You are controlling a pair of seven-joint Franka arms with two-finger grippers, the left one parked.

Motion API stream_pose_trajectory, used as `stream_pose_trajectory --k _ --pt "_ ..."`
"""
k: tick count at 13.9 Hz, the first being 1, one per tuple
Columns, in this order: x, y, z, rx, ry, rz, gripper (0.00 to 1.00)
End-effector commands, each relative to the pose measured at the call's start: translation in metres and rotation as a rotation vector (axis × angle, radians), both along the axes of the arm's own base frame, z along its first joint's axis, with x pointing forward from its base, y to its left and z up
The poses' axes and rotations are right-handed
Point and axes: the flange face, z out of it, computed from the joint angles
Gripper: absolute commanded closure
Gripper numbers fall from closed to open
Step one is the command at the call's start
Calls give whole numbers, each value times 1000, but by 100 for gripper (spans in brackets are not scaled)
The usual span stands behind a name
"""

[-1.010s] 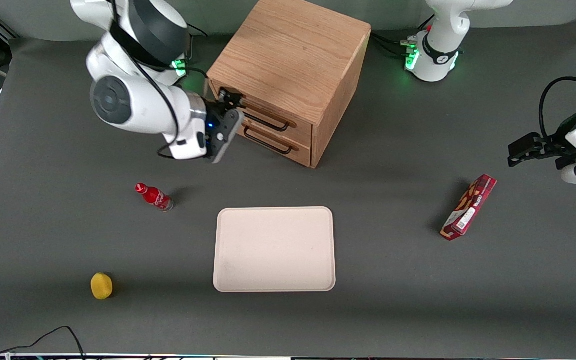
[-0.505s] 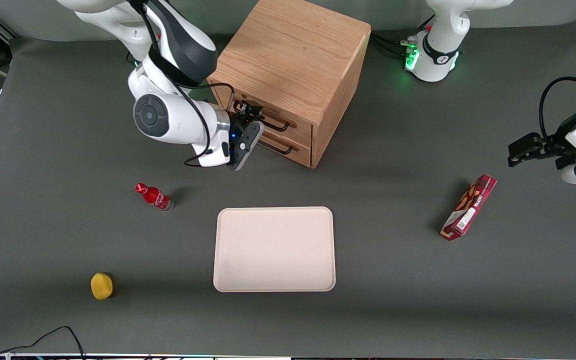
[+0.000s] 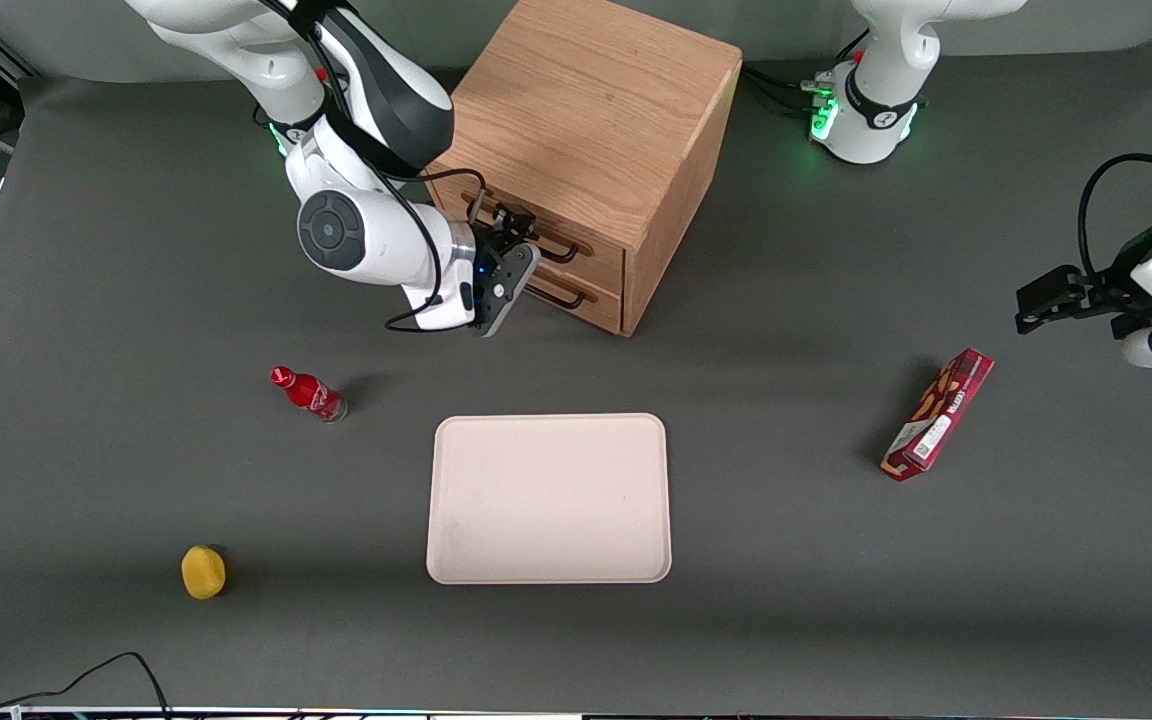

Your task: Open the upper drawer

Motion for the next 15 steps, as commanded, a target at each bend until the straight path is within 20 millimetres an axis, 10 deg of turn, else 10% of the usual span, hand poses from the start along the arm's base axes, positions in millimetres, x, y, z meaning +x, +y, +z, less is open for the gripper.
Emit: stream_pose_trajectory --k 1,15 --pt "-3 -1 1 12 -26 8 0" --pt "82 -46 -16 28 -92 2 0"
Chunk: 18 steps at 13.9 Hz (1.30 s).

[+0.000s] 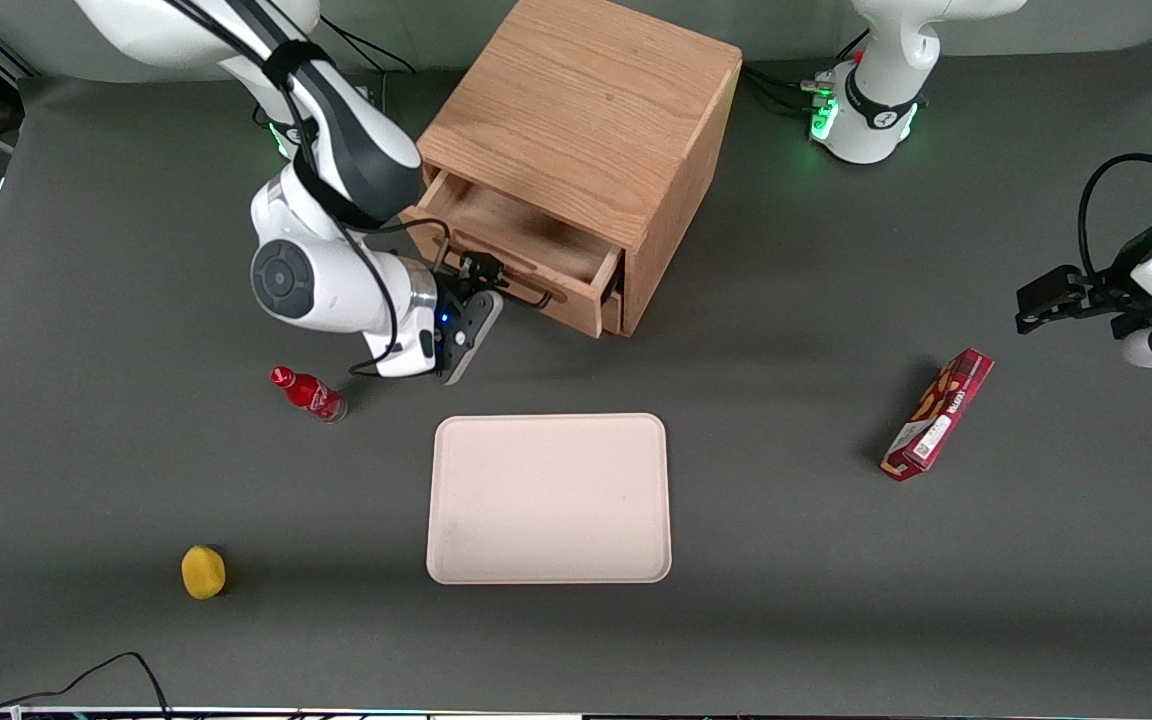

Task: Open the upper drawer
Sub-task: 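Pull the upper drawer outward from the cabinet with the right gripper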

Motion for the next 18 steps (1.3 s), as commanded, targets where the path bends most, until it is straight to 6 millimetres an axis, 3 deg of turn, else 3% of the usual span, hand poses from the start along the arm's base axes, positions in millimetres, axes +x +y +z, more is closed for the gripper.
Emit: stream_pose_trajectory --k 1,6,15,18 --pt "29 -3 -1 2 -27 14 0" --pt "68 -24 2 -13 -22 6 0" --pt "94 -58 -6 -12 -56 48 0" --pt "110 -73 -9 -17 -50 31 0"
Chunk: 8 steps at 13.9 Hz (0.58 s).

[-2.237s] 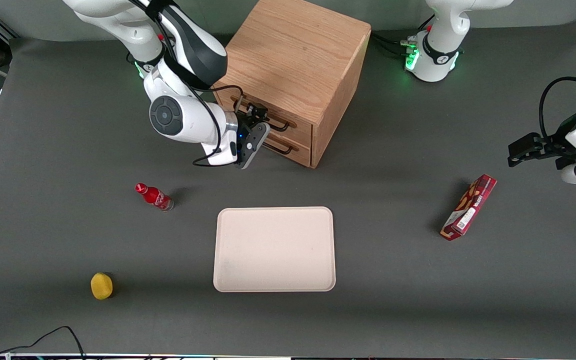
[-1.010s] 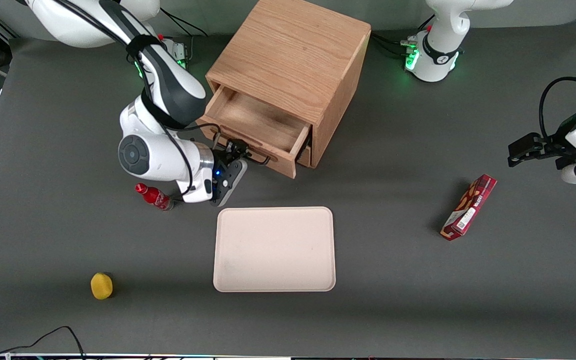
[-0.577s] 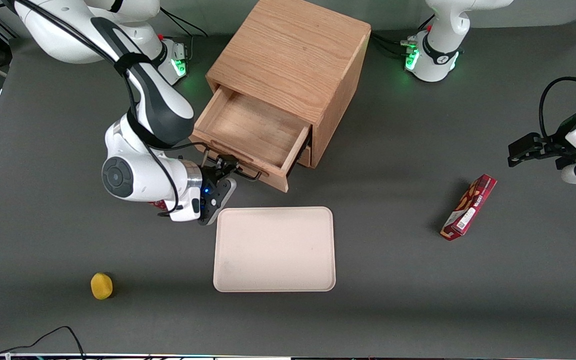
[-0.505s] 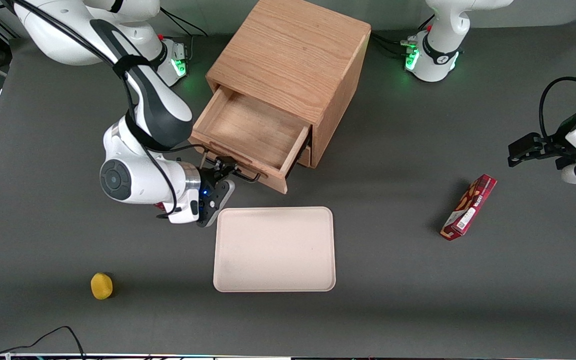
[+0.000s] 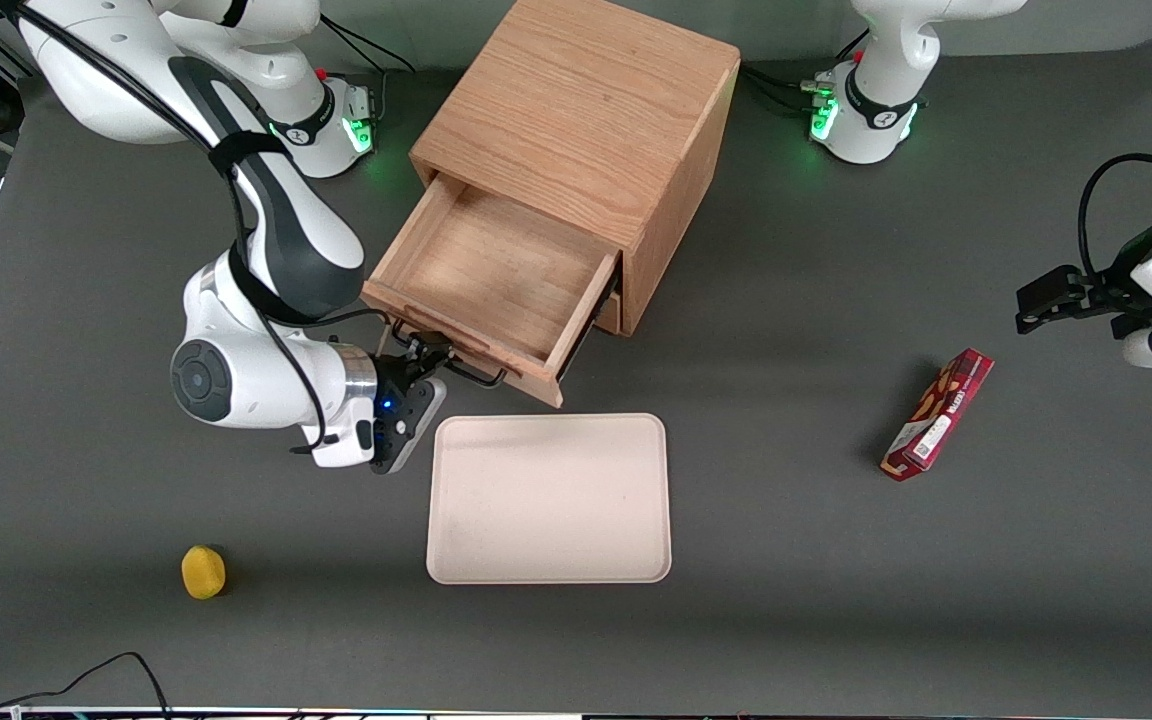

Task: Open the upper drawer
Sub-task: 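Pull the upper drawer outward from the cabinet with the right gripper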

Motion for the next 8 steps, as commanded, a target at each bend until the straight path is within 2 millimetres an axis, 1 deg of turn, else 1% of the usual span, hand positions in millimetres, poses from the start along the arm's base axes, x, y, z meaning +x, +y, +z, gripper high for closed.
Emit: stream_pose_trajectory --k 1,3,5,6,8 --pt "24 -9 -2 -15 -12 29 0" --pt "31 -11 -8 -28 -22 34 0" --pt "41 -18 -9 -24 -27 32 0" --pt "45 -21 -7 -18 -17 53 0" --pt "46 -22 4 -18 -6 61 0"
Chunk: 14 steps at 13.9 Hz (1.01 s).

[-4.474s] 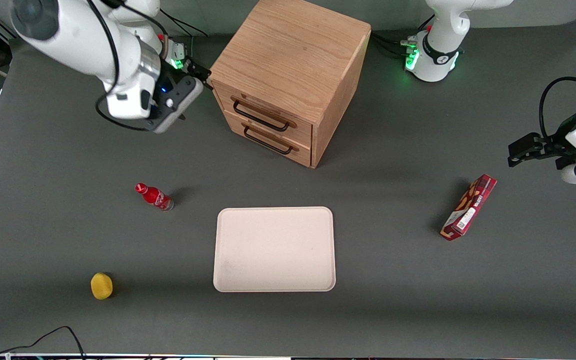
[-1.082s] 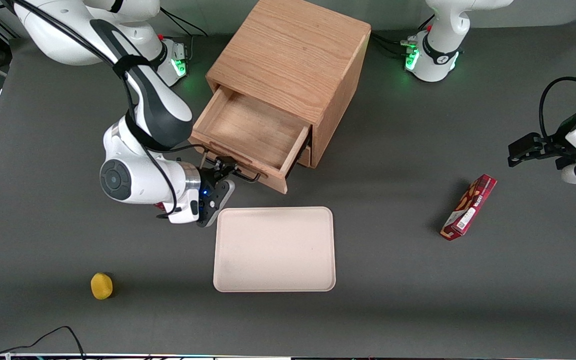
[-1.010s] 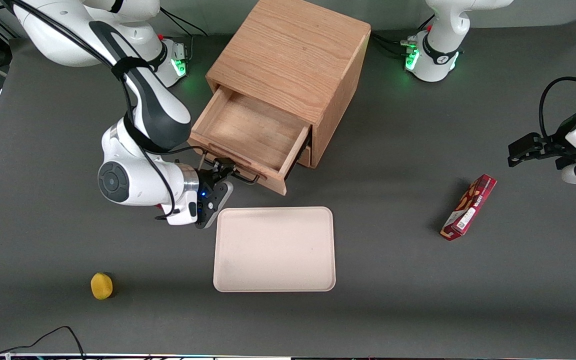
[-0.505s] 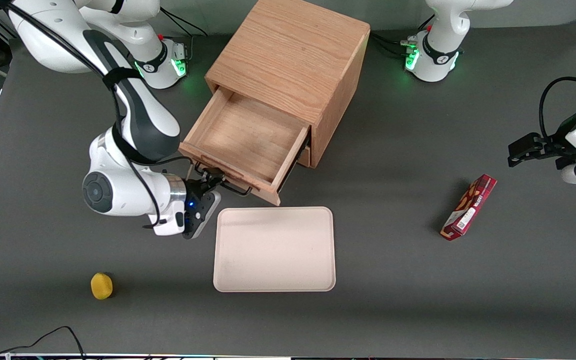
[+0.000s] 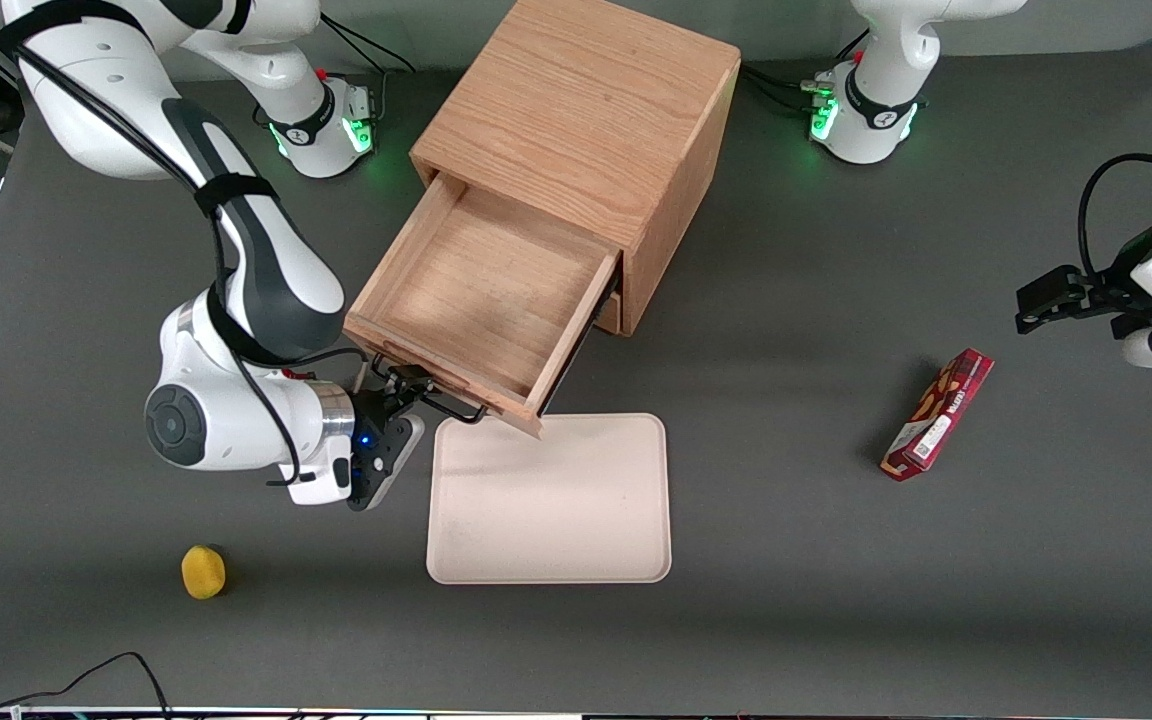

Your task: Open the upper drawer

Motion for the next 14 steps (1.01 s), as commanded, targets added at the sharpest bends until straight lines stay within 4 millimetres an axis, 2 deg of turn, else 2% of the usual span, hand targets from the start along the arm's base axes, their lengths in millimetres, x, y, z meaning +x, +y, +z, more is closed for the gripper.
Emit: stream_pose_trajectory --k 1,3,7,8,10,11,14 --pt "9 0 19 -4 -2 31 0" --pt "5 1 33 -6 -4 35 0" --pt "-11 4 96 -26 -36 9 0" --pt "-33 10 142 -64 -37 -57 0" --pt "-61 22 193 -119 -19 -212 0" --pt "-77 24 216 -151 -4 -288 0" --pt "-98 12 265 -209 25 -615 0"
